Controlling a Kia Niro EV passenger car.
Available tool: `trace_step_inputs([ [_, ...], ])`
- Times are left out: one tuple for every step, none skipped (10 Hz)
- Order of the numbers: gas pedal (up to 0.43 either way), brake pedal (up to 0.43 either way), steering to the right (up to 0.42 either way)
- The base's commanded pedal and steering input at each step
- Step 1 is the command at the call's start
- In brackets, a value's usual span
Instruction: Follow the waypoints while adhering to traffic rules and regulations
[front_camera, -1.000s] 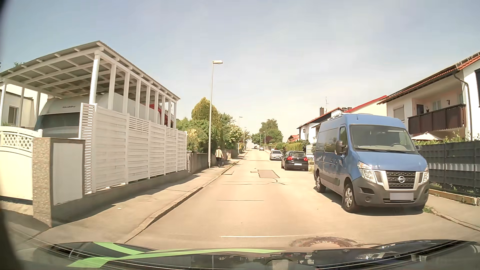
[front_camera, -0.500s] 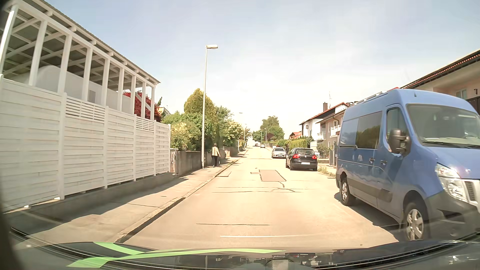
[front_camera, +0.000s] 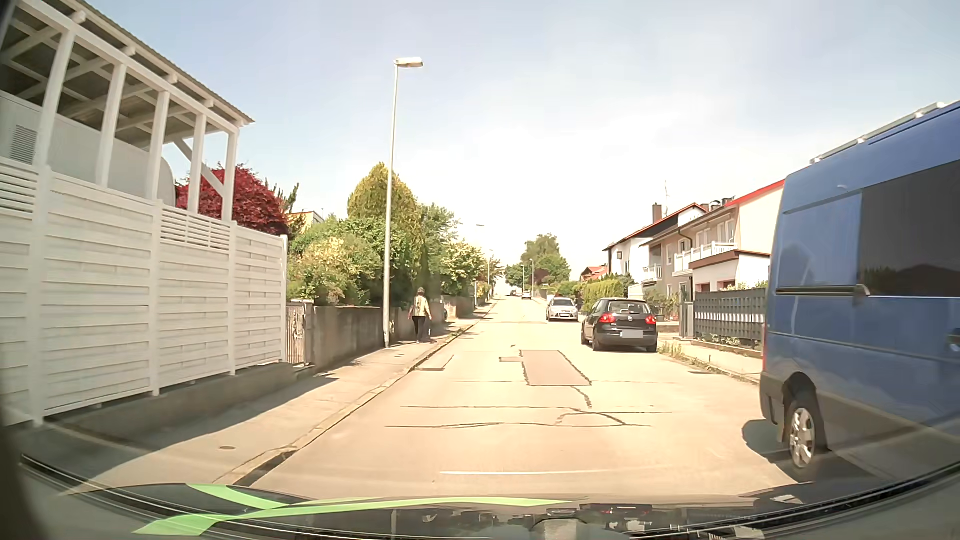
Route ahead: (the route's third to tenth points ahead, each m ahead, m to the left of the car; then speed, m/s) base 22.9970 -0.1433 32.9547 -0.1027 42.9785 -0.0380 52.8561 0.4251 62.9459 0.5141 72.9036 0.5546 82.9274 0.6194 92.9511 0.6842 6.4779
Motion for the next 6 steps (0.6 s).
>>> trace_step_inputs([
  [0.11, 0.0, 0.0],
  [0.098, 0.0, 0.0],
  [0.098, 0.0, 0.0],
  [0.098, 0.0, 0.001],
  [0.098, 0.0, 0.001],
  [0.098, 0.0, 0.0],
])
